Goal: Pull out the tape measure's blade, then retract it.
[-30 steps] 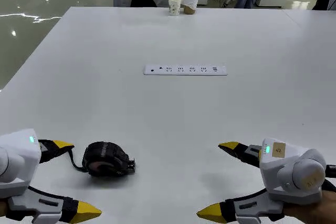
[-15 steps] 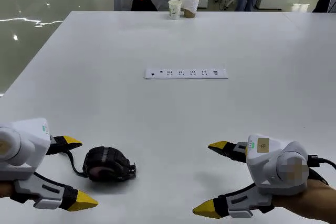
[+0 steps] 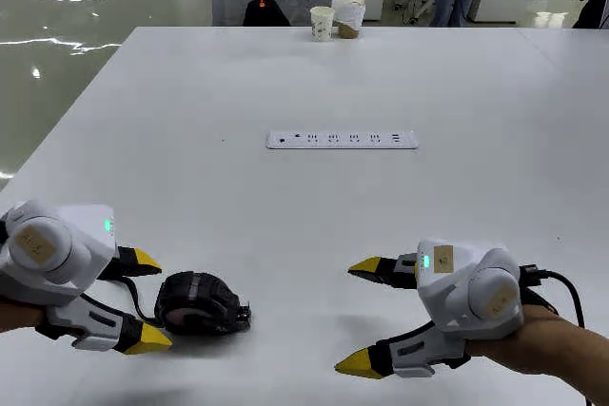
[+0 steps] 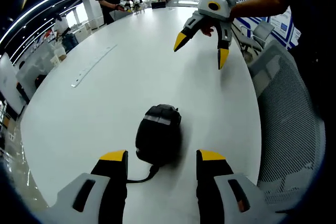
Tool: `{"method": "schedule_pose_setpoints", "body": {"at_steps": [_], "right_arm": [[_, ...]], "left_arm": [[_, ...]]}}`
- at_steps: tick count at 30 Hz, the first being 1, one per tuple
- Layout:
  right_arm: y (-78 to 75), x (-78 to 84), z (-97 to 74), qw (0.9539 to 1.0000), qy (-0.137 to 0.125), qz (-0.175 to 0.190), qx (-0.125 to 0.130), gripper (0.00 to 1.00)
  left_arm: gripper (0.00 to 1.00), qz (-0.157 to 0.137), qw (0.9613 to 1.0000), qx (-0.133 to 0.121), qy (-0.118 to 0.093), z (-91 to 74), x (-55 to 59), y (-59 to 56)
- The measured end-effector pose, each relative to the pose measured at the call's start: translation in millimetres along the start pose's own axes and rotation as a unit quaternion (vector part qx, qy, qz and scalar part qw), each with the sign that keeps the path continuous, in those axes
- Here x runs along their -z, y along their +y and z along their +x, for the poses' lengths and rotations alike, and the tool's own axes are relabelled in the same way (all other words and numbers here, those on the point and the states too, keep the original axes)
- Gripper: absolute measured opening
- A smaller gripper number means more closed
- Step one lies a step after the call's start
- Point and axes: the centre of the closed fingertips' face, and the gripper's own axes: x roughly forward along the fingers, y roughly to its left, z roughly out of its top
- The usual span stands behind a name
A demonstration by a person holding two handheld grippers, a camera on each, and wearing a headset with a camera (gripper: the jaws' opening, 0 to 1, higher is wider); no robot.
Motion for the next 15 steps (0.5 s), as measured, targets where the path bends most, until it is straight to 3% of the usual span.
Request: {"method": "schedule_pose_setpoints", "body": {"at_steps": [7, 15], "right_arm": [[-2.0, -3.0, 12.0, 0.9998, 0.006, -0.010, -0.018, 0.50], [-4.3, -5.1, 26.3, 0.9992, 0.009, -0.011, -0.037, 0.42]], "left_arm": [[0.40, 0.032, 0.9990, 0.021, 0.023, 4.7, 2.0, 5.4], [0.33, 0.045, 0.9971, 0.043, 0.045, 9.4, -0.6, 9.6]]}}
